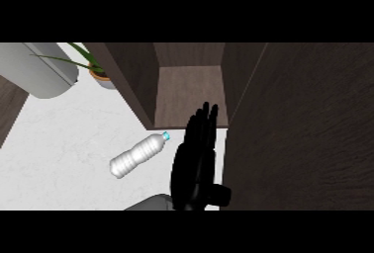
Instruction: Pick up the bottled water, place it into the cabinet and close the cabinet
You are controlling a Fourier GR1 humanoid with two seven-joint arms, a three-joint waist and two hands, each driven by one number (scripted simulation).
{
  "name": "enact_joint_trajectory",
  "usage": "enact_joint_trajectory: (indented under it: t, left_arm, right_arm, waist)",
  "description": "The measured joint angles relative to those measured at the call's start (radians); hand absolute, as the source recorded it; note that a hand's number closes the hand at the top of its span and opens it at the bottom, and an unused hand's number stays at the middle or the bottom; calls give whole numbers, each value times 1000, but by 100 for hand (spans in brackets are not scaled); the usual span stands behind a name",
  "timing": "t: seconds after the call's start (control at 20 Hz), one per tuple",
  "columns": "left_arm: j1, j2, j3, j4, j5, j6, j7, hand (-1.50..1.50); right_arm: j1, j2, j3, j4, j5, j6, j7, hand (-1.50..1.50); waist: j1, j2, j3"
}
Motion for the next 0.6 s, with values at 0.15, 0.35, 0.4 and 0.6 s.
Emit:
enact_joint_trajectory:
  t: [0.15,0.35,0.4,0.6]
  left_arm:
    - [-21,10,-42,31,-16,-1,29,-150]
    - [-30,16,-82,86,-21,12,41,-150]
    - [-26,16,-91,94,-26,14,43,-150]
    - [-36,13,-87,126,-22,24,41,-150]
  right_arm:
    - [-19,5,16,-5,11,-18,32,-150]
    - [-36,10,36,-14,22,-38,59,-150]
    - [-41,8,32,-16,23,-40,64,-150]
    - [-53,13,51,-17,32,-55,77,-150]
  waist:
    - [2,2,1]
    - [-2,3,1]
    - [-1,3,1]
    - [0,3,1]
